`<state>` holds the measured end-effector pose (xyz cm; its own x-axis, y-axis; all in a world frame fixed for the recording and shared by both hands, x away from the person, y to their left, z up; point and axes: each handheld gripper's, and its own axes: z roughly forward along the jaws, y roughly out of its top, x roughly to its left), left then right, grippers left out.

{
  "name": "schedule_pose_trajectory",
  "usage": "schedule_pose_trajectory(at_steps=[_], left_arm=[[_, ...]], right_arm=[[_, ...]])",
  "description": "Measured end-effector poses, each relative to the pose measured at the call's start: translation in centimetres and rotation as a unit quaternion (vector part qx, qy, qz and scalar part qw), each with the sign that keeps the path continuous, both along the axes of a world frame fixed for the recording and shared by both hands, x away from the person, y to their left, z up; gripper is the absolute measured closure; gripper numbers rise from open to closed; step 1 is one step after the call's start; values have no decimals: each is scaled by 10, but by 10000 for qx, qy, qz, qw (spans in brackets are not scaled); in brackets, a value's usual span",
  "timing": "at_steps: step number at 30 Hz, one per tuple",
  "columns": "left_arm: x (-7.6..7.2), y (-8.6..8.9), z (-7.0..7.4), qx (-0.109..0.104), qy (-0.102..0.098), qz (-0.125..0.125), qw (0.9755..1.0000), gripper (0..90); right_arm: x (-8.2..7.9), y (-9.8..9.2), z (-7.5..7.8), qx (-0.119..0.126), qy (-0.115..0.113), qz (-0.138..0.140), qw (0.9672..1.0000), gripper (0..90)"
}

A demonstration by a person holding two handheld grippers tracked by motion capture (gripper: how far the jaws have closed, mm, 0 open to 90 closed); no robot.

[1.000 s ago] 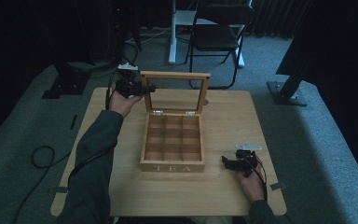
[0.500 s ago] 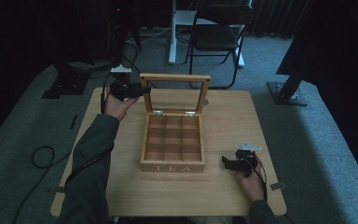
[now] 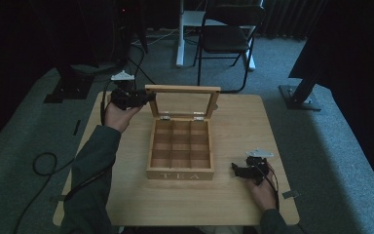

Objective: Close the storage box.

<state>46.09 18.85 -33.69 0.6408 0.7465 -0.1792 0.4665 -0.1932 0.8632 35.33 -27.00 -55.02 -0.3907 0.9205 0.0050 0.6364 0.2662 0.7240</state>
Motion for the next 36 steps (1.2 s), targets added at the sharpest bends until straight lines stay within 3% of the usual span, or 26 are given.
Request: schedule_pose_trajectory(at_steps=[4, 10, 19, 36], left_arm=[[-6, -1, 0, 93, -9, -14, 10000, 551], [-14, 0, -3, 71, -16, -30, 10000, 544], [-24, 3, -12, -64, -74, -172, 9998, 516], [-44, 6, -28, -208, 32, -335, 9992, 459]], right_arm=[[0, 0, 0, 0, 0, 0, 10000, 135], [0, 0, 0, 1, 1, 0, 10000, 135], [0, 0, 0, -1, -5, -4, 10000, 134], [0, 0, 0, -2, -8, 0, 10000, 134]])
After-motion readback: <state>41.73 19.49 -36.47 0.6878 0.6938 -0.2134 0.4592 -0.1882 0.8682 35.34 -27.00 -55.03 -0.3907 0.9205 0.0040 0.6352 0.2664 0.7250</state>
